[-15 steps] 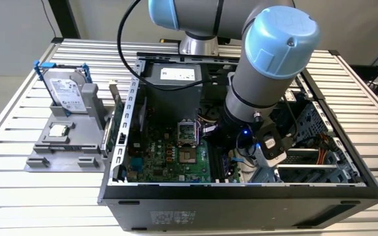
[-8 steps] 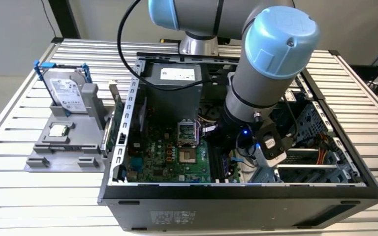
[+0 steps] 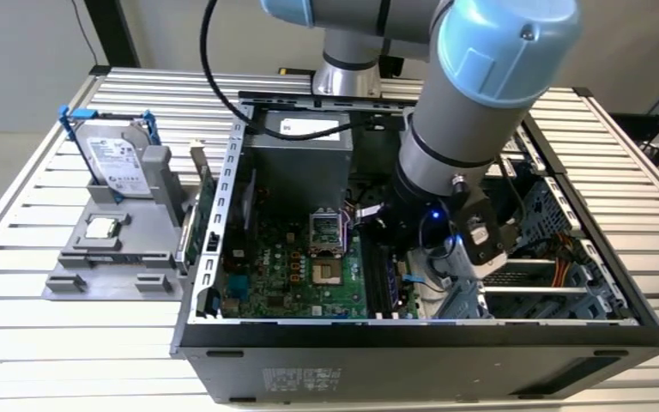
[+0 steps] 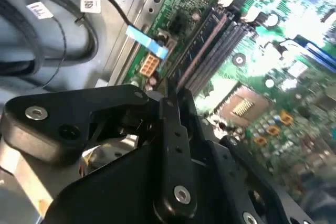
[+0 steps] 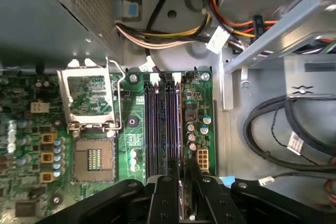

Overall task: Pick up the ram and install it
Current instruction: 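Press down the ram until it locks into place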

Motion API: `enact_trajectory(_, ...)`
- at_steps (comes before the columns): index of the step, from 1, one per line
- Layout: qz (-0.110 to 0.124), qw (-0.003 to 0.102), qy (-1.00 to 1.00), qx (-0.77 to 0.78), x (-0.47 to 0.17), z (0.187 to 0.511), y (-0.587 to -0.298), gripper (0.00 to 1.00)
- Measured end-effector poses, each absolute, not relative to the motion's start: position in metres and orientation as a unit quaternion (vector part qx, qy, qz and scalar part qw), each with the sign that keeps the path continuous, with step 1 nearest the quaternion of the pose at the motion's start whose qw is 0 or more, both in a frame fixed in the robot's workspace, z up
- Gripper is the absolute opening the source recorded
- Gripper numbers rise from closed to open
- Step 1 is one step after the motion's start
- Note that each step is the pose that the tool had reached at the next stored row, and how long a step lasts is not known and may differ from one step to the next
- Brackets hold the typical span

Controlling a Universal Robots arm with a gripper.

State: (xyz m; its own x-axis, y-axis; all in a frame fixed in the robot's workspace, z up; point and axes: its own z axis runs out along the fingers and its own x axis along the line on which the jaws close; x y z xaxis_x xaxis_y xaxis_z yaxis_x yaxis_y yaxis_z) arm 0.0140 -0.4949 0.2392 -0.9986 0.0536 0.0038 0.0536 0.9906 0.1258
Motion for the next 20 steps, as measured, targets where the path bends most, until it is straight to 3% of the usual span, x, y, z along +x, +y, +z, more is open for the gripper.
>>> enact_trajectory(11,-0.063,0.002,-0.998,-0.027,0.014,0.257,-0.495,1.0)
enact_trajectory(12,-0.063,0.002,-0.998,-0.027,0.014,0.257,-0.495,0.0)
enact_trajectory(20,-0.063,0.002,-0.998,-0.027,0.014,0.258,-0.495,0.0)
